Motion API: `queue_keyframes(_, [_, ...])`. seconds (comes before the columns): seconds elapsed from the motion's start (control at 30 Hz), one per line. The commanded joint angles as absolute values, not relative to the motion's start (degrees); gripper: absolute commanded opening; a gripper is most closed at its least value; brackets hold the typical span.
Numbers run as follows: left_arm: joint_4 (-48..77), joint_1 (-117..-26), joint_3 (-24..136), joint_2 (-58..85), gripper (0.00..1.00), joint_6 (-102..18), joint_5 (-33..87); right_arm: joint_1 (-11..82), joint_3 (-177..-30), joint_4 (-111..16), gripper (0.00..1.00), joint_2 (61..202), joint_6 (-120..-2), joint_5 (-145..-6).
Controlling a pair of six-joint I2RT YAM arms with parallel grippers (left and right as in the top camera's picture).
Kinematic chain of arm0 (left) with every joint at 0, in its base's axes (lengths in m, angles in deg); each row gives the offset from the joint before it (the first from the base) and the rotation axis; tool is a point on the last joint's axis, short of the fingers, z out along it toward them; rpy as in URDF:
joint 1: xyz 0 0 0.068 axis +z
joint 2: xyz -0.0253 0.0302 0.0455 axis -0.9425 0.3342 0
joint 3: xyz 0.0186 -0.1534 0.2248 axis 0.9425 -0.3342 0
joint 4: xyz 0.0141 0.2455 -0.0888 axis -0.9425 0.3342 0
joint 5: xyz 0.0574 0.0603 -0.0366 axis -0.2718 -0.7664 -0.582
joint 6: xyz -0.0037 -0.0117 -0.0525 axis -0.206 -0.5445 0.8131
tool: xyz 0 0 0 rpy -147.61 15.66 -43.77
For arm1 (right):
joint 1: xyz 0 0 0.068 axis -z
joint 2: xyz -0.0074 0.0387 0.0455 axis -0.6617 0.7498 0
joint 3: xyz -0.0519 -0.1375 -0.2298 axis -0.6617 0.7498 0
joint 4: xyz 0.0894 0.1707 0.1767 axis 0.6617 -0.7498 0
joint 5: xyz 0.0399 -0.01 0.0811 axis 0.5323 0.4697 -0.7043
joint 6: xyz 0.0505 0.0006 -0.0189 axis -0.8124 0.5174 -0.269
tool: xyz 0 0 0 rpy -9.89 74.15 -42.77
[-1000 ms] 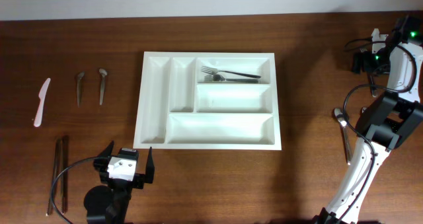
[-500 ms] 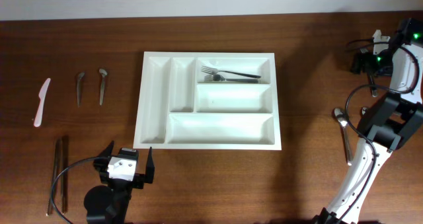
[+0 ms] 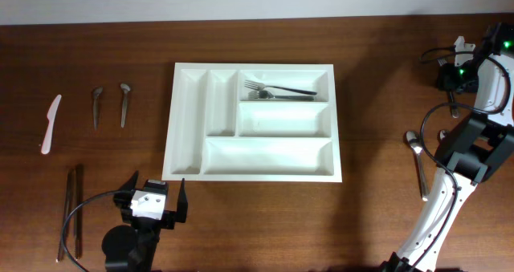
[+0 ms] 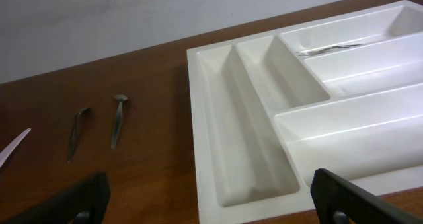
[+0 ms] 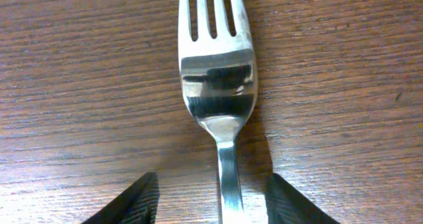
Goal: Pack container
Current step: 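Close the right gripper on the fork handle and lift it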
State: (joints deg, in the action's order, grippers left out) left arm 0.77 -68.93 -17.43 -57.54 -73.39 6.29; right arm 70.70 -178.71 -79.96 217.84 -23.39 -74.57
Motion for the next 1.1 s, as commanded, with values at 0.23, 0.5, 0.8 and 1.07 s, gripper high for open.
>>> queue_keyframes(0.23, [0.82, -68.65, -17.65, -57.97, 0.99, -74.12, 5.87, 71.14, -178.21, -79.64, 0.34, 220.35, -23.57, -73.76])
queue_keyframes(0.5, [0.82, -68.65, -17.65, -57.97, 0.99, -74.12, 5.87, 71.14, -178.21, -79.55, 0.28, 220.35, -23.57, -73.74])
queue_keyframes(0.8, [0.82, -68.65, -17.65, -57.97, 0.99, -74.12, 5.87, 71.14, -178.21, -79.42, 0.18, 220.35, -23.57, -73.71])
queue_keyframes(1.07, [0.82, -68.65, -17.65, -57.97, 0.99, -74.12, 5.87, 71.14, -178.23, -79.42, 0.08, 220.35, -23.57, -73.69])
